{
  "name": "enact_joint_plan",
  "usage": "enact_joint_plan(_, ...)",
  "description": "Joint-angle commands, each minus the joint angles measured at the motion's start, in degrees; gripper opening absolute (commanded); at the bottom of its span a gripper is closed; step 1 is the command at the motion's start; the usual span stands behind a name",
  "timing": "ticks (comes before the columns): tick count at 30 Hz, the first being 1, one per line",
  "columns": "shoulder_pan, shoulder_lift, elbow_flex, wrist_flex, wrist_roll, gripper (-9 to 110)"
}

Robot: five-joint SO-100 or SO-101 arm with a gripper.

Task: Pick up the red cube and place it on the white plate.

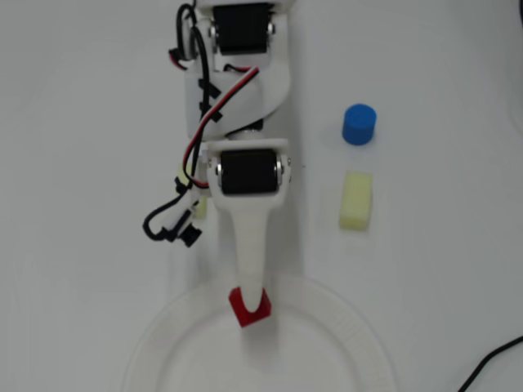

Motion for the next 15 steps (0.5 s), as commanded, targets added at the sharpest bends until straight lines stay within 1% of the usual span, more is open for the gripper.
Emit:
enact_joint_plan(1,0.4,3.9,-2.9,4.0,0.7,25)
enact_joint_plan(5,0.6,6.3,-4.4,10.0,2.3,30)
enact_joint_plan(8,0.6,9.4,-5.4,16.4,4.5,36)
enact_joint_plan(12,0.4,15.8,-5.8,28.5,5.9,44)
enact_joint_plan(15,0.2,21.8,-5.8,38.4,5.7,48)
